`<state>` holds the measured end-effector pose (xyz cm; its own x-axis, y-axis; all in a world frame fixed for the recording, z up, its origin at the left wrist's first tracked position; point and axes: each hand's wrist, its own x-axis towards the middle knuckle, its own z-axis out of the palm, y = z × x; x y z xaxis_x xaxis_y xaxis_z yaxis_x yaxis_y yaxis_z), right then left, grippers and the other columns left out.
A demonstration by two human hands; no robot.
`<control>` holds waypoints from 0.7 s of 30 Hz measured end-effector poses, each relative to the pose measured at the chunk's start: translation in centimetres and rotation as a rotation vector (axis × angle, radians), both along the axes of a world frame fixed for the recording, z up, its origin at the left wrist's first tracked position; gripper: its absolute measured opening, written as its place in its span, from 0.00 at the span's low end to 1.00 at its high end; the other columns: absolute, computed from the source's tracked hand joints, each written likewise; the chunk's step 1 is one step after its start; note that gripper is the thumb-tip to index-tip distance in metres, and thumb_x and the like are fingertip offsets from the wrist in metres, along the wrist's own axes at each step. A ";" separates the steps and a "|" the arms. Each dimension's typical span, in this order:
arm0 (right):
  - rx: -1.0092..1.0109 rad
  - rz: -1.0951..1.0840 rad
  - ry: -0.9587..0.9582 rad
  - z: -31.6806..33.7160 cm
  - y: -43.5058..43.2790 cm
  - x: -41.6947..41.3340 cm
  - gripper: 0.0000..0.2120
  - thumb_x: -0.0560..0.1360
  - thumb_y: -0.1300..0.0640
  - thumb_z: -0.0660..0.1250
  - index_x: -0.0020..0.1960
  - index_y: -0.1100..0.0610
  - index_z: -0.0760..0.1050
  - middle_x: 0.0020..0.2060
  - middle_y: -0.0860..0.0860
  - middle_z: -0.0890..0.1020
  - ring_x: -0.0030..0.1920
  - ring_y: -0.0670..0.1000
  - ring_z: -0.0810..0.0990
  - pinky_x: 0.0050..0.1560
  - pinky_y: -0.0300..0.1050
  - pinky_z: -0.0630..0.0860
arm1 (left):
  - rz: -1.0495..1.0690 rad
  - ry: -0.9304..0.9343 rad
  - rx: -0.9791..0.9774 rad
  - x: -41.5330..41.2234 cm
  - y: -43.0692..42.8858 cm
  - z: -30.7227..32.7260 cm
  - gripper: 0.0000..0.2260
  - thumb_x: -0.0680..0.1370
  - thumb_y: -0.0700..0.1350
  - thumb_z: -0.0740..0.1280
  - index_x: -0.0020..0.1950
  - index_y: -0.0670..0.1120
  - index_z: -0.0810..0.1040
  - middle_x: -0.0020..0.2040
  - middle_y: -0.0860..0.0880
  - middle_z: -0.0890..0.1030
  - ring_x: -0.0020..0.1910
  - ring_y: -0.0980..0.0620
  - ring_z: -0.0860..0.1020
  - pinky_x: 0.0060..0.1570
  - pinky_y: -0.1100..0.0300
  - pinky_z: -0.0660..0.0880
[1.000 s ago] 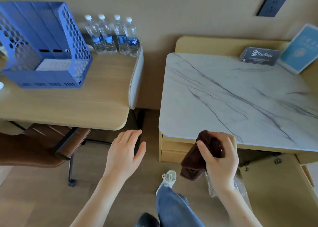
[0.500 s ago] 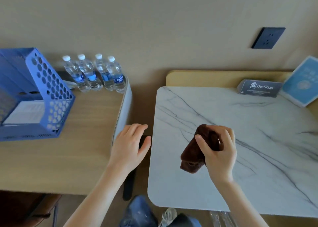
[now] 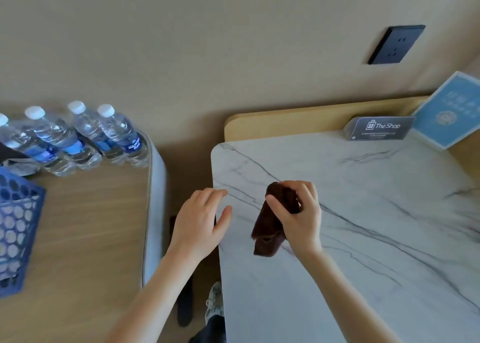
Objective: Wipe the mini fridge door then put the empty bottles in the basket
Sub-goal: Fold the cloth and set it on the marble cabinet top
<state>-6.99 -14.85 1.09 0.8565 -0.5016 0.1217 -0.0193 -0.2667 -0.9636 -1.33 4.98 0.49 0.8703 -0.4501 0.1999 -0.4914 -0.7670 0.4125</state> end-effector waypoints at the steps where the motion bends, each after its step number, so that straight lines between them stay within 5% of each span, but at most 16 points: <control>1: -0.001 0.024 0.025 -0.4 0.3 0.9 0.13 0.70 0.62 0.78 0.48 0.49 0.78 0.49 0.49 0.76 0.50 0.41 0.77 0.50 0.27 0.71 | -0.010 0.012 -0.003 0.7 0.2 -0.4 0.20 0.80 0.54 0.57 0.61 0.45 0.80 0.56 0.49 0.82 0.55 0.50 0.80 0.50 0.65 0.71; 9: -0.237 0.431 0.325 -4.6 1.2 7.9 0.17 0.72 0.52 0.77 0.58 0.54 0.79 0.51 0.48 0.75 0.50 0.44 0.76 0.50 0.24 0.68 | -0.045 0.093 -0.009 4.8 1.1 -2.8 0.21 0.80 0.54 0.55 0.62 0.44 0.79 0.56 0.49 0.81 0.54 0.50 0.78 0.47 0.61 0.74; 12: -0.340 0.424 0.442 -6.7 2.8 8.4 0.19 0.75 0.49 0.73 0.63 0.55 0.76 0.53 0.49 0.71 0.52 0.48 0.73 0.50 0.27 0.68 | -0.044 0.135 -0.005 5.1 1.4 -4.2 0.21 0.80 0.55 0.55 0.62 0.44 0.79 0.56 0.50 0.81 0.54 0.50 0.78 0.48 0.61 0.74; 17: -0.541 0.274 0.608 -8.1 4.8 7.9 0.28 0.76 0.43 0.69 0.71 0.53 0.67 0.59 0.52 0.71 0.61 0.56 0.72 0.60 0.48 0.75 | -0.041 0.190 0.007 5.1 2.2 -5.6 0.22 0.80 0.55 0.55 0.63 0.44 0.79 0.56 0.50 0.81 0.54 0.51 0.77 0.48 0.63 0.72; 21: -0.780 0.137 0.677 -7.5 5.7 6.3 0.26 0.77 0.39 0.66 0.64 0.57 0.69 0.56 0.54 0.76 0.56 0.55 0.75 0.56 0.46 0.73 | -0.057 0.224 0.013 5.2 2.8 -6.3 0.22 0.80 0.56 0.54 0.63 0.45 0.79 0.56 0.51 0.81 0.54 0.52 0.77 0.48 0.64 0.73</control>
<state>-0.66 -9.18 -6.42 0.9102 -0.3833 -0.1571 -0.4141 -0.8517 -0.3213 3.83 7.83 -5.82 0.8656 -0.5007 -0.0016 -0.4310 -0.7467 0.5066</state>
